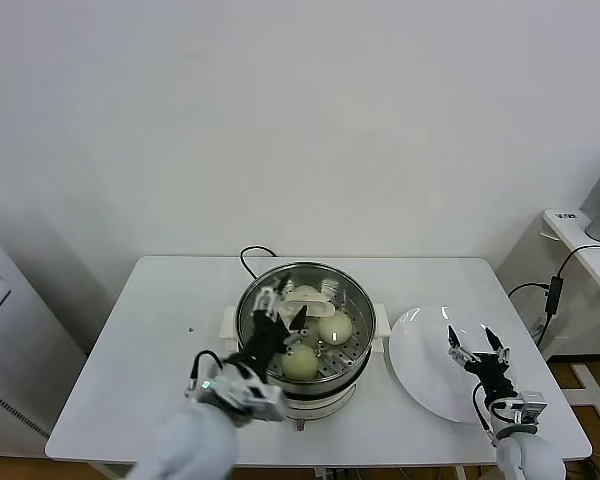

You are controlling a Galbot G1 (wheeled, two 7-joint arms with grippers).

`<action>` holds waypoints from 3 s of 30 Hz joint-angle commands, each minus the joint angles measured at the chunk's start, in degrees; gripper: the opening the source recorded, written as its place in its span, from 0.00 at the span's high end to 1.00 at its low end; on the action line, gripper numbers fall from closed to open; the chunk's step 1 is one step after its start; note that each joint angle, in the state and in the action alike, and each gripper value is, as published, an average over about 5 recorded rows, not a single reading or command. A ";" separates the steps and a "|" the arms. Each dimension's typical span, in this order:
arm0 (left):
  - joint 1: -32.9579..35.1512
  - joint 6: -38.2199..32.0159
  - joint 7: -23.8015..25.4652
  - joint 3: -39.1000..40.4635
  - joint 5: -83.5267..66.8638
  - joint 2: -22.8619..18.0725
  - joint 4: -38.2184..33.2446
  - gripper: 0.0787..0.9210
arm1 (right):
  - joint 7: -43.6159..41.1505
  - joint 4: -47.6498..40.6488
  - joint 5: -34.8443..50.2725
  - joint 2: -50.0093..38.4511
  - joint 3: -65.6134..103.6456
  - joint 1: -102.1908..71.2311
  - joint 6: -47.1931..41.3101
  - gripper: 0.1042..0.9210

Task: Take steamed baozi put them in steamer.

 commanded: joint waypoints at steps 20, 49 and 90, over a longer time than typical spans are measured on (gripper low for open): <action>10.18 -12.27 -12.55 -36.01 -73.37 4.05 24.85 0.12 | 4.01 9.44 -8.23 -0.28 1.05 -2.73 -7.54 0.12; 10.61 -10.35 -12.88 -30.89 -69.73 1.41 21.81 0.12 | 3.52 10.63 -6.76 0.40 0.60 -5.03 -9.73 0.12; 10.53 -9.11 -13.25 -31.18 -71.93 1.50 22.26 0.12 | 2.94 10.12 -8.18 0.77 0.12 -4.37 -10.19 0.12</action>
